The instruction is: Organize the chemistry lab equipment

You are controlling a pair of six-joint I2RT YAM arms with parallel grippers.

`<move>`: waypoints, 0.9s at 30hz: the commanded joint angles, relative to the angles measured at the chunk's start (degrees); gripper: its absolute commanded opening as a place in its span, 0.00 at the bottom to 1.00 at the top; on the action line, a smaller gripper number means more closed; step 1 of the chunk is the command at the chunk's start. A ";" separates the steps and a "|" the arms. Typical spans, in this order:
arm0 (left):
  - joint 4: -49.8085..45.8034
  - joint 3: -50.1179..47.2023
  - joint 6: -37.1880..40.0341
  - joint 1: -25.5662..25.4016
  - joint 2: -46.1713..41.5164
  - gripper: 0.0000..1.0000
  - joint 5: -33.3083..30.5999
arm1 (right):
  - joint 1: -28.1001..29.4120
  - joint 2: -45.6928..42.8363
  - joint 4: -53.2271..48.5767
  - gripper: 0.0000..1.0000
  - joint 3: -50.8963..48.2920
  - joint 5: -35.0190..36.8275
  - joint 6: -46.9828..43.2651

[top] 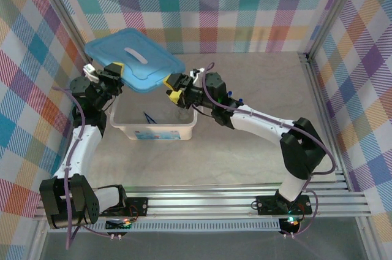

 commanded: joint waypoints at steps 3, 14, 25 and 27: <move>5.54 -0.72 1.94 -0.10 -2.53 0.04 -1.09 | -0.38 3.57 6.21 0.59 2.73 3.22 6.89; 5.35 -1.90 3.40 -1.35 -2.84 0.04 -2.78 | 0.67 6.68 3.71 0.43 8.35 6.04 9.67; 5.18 -2.72 4.88 -3.13 -3.24 0.04 -4.24 | 1.29 9.75 1.70 0.36 13.14 7.12 10.59; 5.19 -2.94 5.05 -3.61 -3.54 0.04 -4.61 | 1.32 10.30 1.31 0.34 13.78 7.57 10.53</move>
